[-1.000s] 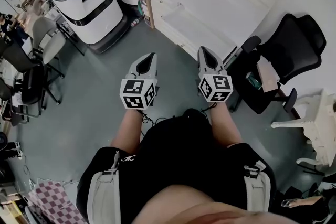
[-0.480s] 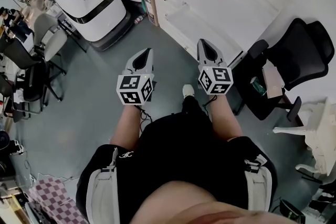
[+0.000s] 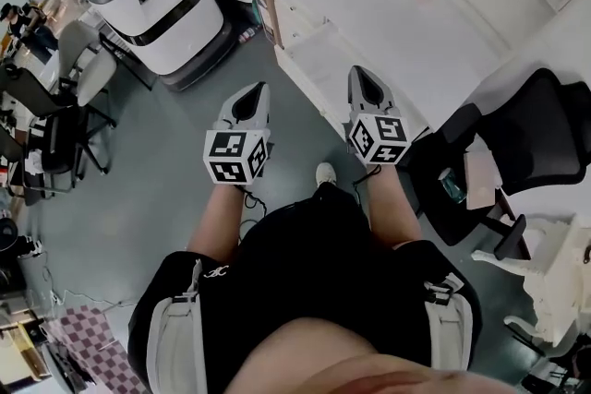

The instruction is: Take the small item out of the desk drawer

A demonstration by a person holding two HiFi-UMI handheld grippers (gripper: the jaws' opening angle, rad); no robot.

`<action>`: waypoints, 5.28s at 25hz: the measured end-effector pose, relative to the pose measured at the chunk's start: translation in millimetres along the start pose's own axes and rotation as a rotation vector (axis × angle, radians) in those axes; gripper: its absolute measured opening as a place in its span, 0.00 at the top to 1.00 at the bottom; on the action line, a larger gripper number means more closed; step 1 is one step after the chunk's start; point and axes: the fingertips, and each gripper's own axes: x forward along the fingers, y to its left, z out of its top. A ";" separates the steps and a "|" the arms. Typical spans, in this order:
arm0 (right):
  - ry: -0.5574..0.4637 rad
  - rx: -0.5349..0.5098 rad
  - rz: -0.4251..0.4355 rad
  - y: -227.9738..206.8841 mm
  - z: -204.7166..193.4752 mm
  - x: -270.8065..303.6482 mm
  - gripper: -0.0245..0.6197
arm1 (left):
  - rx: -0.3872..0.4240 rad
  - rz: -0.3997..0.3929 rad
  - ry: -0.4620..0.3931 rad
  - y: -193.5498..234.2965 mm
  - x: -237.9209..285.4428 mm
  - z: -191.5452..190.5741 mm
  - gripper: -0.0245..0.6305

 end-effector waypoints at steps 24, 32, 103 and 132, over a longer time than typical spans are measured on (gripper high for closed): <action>0.148 -0.078 0.145 -77.4 -3.2 180.7 0.97 | -0.054 0.110 0.057 62.6 147.3 33.2 0.95; 0.291 -0.241 0.236 -78.2 -36.4 212.1 0.97 | -0.086 0.154 0.074 86.0 148.6 21.8 0.94; 1.005 -0.666 0.695 -46.8 -304.6 241.3 0.78 | -0.209 0.345 0.176 154.4 102.5 -51.0 0.94; 0.027 -0.135 -0.216 -127.5 49.3 145.6 0.77 | -0.014 -0.159 0.039 51.6 232.1 51.6 0.94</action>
